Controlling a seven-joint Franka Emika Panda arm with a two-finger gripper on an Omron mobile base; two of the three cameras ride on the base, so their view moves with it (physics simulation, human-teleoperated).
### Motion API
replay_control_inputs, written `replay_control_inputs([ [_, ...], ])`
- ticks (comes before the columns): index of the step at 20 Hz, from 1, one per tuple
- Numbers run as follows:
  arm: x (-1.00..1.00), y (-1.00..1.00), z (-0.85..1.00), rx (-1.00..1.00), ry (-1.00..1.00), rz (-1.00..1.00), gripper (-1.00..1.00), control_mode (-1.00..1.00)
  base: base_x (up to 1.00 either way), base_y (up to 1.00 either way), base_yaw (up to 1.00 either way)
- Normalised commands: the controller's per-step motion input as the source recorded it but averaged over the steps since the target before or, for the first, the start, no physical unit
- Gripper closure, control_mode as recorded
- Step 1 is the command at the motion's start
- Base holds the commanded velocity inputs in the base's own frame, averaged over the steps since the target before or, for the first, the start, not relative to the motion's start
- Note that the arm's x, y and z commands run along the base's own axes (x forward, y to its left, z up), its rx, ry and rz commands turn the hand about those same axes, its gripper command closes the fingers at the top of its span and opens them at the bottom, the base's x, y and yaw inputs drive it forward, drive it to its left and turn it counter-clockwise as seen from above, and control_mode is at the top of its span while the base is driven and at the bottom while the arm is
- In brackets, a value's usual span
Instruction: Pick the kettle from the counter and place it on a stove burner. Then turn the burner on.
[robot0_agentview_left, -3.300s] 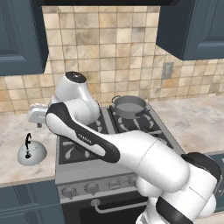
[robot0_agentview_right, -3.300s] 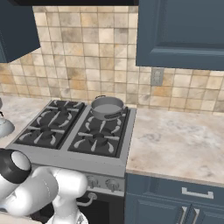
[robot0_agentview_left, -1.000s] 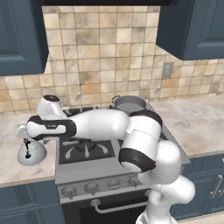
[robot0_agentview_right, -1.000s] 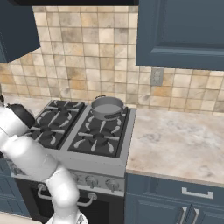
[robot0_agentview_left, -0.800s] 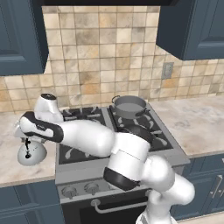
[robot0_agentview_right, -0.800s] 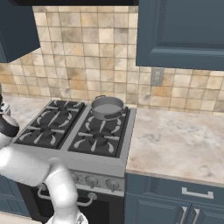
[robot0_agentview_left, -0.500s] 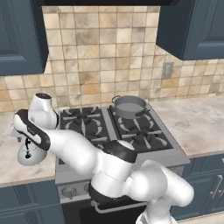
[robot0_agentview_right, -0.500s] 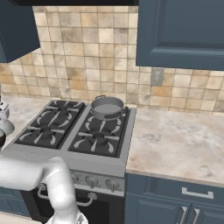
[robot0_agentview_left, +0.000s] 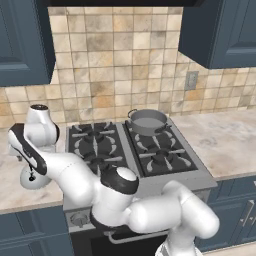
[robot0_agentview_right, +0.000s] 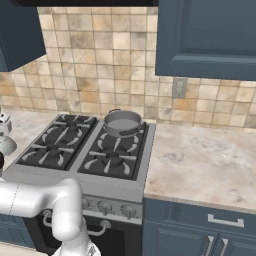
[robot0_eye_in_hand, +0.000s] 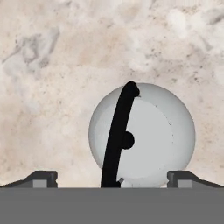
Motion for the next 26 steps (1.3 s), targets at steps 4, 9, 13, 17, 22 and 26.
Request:
replay_control_inputs([
  [4,0.16,0.00,-0.20,-0.05,0.00,0.00,-1.00,-1.00,0.00,0.00,0.00],
  [9,0.06,0.04,-0.28,-0.01,0.02,0.00,-1.00,-1.00,0.00,0.00,0.00],
  [13,0.00,0.04,-0.40,-0.01,0.02,0.00,-1.00,-1.00,0.00,0.00,0.00],
  [17,0.00,0.04,-0.19,0.00,0.01,0.00,1.00,-1.00,0.00,0.00,0.00],
  [22,0.00,0.00,0.00,0.00,0.00,0.00,1.00,-1.00,0.00,0.00,0.00],
  [26,0.00,0.00,0.04,0.00,-0.04,0.00,1.00,-1.00,0.00,0.00,0.00],
])
